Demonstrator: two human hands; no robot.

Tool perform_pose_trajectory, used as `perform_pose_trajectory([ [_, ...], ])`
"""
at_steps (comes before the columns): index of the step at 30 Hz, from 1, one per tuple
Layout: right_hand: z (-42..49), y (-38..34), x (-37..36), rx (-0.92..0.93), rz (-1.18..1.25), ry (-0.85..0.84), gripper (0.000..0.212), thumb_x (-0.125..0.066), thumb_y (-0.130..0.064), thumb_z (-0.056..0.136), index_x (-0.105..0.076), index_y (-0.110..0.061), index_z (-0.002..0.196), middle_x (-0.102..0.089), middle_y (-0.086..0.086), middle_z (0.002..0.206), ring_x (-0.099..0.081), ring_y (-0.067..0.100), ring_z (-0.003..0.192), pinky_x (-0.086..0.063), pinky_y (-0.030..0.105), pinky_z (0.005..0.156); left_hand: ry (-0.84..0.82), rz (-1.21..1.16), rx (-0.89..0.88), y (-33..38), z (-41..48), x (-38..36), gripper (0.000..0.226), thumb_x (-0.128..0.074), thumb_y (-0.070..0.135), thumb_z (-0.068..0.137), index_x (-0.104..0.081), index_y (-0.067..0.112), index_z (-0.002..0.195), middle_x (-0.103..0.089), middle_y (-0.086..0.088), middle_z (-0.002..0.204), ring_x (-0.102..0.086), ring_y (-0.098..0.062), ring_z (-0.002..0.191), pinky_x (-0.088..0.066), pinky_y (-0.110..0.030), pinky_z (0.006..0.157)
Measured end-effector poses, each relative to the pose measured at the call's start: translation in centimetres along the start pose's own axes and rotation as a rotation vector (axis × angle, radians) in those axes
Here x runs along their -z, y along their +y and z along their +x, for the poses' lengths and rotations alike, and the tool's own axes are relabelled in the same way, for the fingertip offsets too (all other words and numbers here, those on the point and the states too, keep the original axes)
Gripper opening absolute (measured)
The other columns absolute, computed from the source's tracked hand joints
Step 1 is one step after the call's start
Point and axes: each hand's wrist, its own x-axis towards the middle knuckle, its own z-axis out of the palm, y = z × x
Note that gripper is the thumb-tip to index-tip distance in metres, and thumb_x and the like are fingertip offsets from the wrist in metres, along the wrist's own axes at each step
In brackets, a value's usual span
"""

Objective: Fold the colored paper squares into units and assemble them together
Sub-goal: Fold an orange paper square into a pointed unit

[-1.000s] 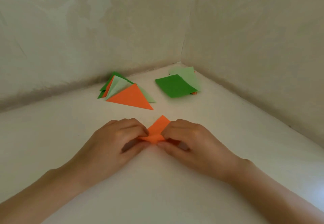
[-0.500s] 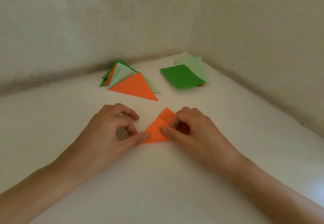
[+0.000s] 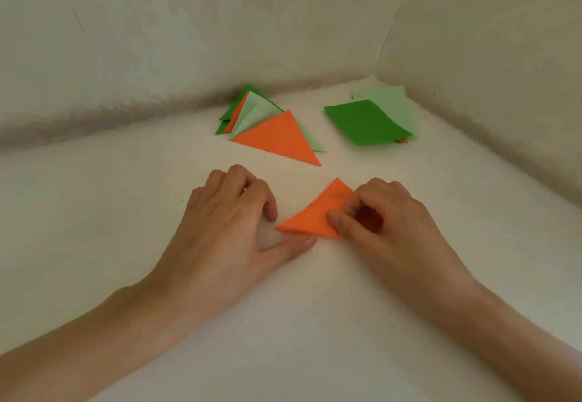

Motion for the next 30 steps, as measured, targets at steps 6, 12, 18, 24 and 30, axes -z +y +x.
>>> perform_pose_trajectory([
  [6, -0.3, -0.7, 0.7, 0.003, 0.328, 0.177, 0.023, -0.061, -0.039, 0.088, -0.056, -0.023, 0.074, -0.058, -0.007, 0.076, -0.048, 0.009, 0.065, -0.037, 0.013, 0.057, -0.137, -0.659, 0.243, 1.5, 0.2, 1.4, 0.053, -0.067, 0.066, 0.069, -0.049, 0.037, 0.109, -0.067, 0.008, 0.076, -0.057, -0.003, 0.066, -0.043, -0.013, 0.063],
  [12, -0.4, -0.4, 0.3, 0.248, 0.220, 0.043, 0.023, -0.054, -0.036, 0.088, -0.059, -0.016, 0.078, -0.056, -0.008, 0.078, -0.047, 0.013, 0.077, -0.035, 0.016, 0.068, -0.118, -1.085, 0.265, 2.1, 0.6, 1.6, 0.033, -0.074, 0.023, 0.067, -0.060, 0.016, 0.097, -0.074, 0.000, 0.084, -0.067, -0.005, 0.074, -0.047, -0.011, 0.066],
  [18, -0.4, -0.6, 0.5, 0.197, 0.193, 0.044, 0.032, -0.054, -0.048, 0.081, -0.051, -0.035, 0.111, -0.045, -0.010, 0.123, -0.040, 0.007, 0.122, -0.027, 0.006, 0.095, -0.104, -1.125, 0.212, 2.2, 0.5, 1.8, 0.026, -0.071, 0.016, 0.066, -0.061, 0.010, 0.089, -0.074, -0.001, 0.079, -0.067, -0.007, 0.070, -0.047, -0.011, 0.064],
  [24, -0.3, -0.6, 0.9, 0.045, 0.331, -0.055, 0.030, -0.060, -0.055, 0.075, -0.058, -0.043, 0.102, -0.058, -0.022, 0.102, -0.051, 0.005, 0.105, -0.037, 0.010, 0.081, -0.112, -1.092, 0.143, 2.4, 0.3, 1.9, 0.021, -0.073, 0.016, 0.066, -0.063, 0.010, 0.084, -0.072, -0.001, 0.077, -0.067, -0.008, 0.070, -0.049, -0.013, 0.066],
  [30, -0.1, -1.0, 0.5, -0.002, 0.481, 0.001, 0.013, -0.069, -0.034, 0.073, -0.064, -0.033, 0.085, -0.064, -0.013, 0.085, -0.057, 0.007, 0.084, -0.040, 0.011, 0.069, -0.052, -1.094, 0.199, 2.4, 0.6, 1.9, 0.030, -0.077, 0.021, 0.062, -0.059, 0.016, 0.086, -0.071, -0.007, 0.074, -0.065, -0.012, 0.065, -0.051, -0.016, 0.065],
])
